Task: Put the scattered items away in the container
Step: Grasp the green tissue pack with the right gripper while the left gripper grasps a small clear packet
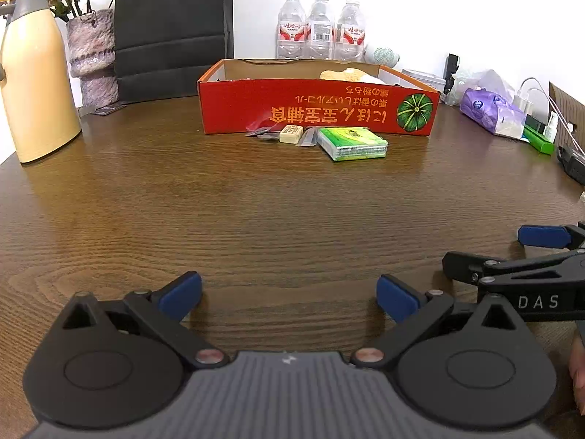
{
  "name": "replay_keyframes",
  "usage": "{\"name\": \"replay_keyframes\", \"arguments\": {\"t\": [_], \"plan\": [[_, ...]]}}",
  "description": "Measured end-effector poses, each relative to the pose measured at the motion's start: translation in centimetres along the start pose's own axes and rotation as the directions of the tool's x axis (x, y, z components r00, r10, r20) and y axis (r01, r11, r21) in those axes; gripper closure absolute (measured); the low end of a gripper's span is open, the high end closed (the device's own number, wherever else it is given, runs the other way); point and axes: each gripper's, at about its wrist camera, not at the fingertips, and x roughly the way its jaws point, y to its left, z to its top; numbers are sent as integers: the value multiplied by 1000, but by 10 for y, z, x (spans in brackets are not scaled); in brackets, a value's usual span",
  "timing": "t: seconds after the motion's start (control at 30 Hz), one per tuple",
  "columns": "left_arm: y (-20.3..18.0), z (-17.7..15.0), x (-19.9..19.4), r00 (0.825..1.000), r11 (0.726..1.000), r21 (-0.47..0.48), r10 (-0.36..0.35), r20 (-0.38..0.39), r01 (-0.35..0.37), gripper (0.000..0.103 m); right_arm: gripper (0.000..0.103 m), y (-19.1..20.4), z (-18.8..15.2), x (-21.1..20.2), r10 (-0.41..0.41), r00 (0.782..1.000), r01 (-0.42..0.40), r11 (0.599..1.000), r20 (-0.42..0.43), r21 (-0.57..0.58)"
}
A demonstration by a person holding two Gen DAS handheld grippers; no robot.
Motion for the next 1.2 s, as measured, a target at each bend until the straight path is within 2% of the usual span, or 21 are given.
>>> {"name": "replay_keyframes", "arguments": {"t": [0.53, 0.77, 0.87, 1.0, 1.03, 1.1, 1.17, 1.2], "plan": [[2, 7, 9, 1000, 1000, -8, 29, -5, -30, 0, 0, -1, 1, 0, -8, 1000, 8, 1000, 2, 7], [4, 8, 8, 1000, 1000, -5, 21, 4, -21, 0, 0, -1, 3, 2, 4, 1000, -4, 1000, 1, -8], [18, 21, 8, 999, 999, 45, 19, 47, -22, 0, 4, 3, 26, 12, 40, 999, -42, 997, -30, -67], [47, 59, 23, 996, 993, 104, 46, 75, -54, 0, 5, 14, 78, 34, 132, 989, -125, 987, 67, -98], [53, 68, 31, 995, 991, 121, 49, 83, -59, 0, 7, 20, 91, 48, 150, 987, -143, 983, 63, -112], [63, 84, 47, 995, 992, 112, 53, 82, -62, 0, 12, 30, 110, 80, 138, 990, -134, 985, 36, -112], [71, 97, 63, 997, 996, 85, 15, 76, -22, 0, 25, 38, 120, 109, 96, 995, -95, 989, 7, -109], [71, 102, 70, 997, 997, 82, -15, 72, 9, 2, 40, 40, 121, 118, 79, 997, -80, 990, -14, -118]]}}
